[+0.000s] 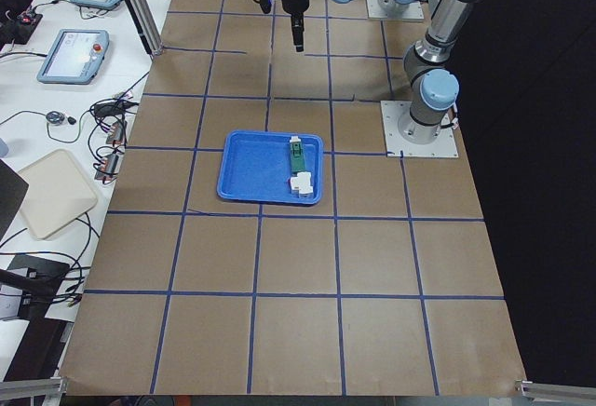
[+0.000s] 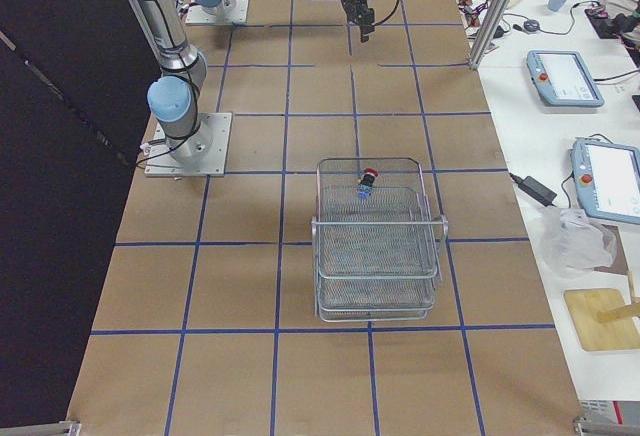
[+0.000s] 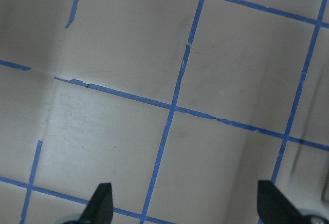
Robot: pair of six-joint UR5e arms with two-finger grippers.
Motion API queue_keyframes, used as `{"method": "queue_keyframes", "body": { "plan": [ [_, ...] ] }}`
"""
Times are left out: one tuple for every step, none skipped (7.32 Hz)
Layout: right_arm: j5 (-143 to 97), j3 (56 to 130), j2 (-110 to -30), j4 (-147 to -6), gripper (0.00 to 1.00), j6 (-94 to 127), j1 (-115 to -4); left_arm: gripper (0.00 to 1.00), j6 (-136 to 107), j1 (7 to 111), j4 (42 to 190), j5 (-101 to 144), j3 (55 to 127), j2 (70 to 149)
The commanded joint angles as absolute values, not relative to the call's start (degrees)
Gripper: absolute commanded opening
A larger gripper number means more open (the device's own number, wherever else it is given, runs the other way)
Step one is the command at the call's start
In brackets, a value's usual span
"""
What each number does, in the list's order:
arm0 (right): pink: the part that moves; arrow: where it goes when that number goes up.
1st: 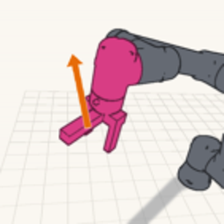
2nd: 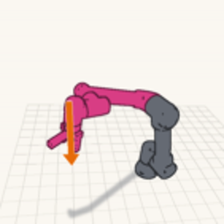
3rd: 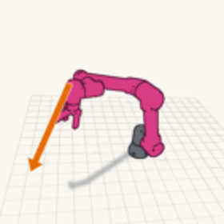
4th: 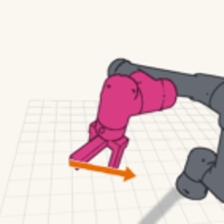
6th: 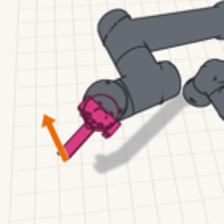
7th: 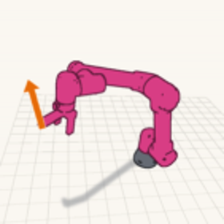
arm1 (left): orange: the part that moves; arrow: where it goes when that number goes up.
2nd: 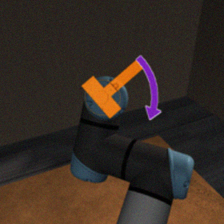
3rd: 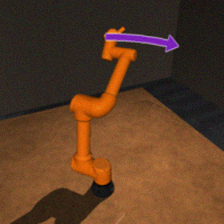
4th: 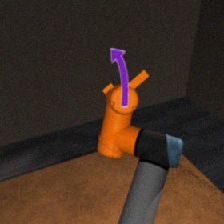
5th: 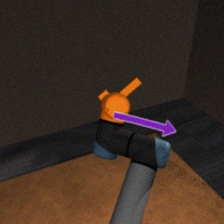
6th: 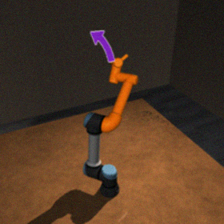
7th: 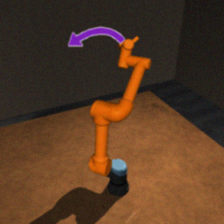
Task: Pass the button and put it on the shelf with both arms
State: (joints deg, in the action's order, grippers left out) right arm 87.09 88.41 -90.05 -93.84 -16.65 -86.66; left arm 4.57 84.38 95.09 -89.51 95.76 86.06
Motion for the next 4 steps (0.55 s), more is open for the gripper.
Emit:
{"method": "queue_keyframes", "body": {
  "plan": [
    [87.71, 88.33, -90.09, -92.9, 1.0, -8.38, -87.19, 1.0, 4.57, 84.29, 95.01, -89.38, 95.8, 86.13],
    [87.71, 88.24, -90.17, -92.99, 1.0, -6.0, -87.1, 1.0, 4.66, 84.37, 95.1, -89.47, 95.8, 85.96],
    [87.63, 88.16, -90.09, -92.9, 1.0, -5.98, -87.1, 1.0, 4.83, 84.37, 95.1, -89.65, 95.8, 86.04],
    [87.63, 88.15, -90.09, -92.73, 1.0, -5.98, -87.1, 1.0, 4.75, 84.37, 95.01, -89.39, 95.8, 86.04]
  ]
}}
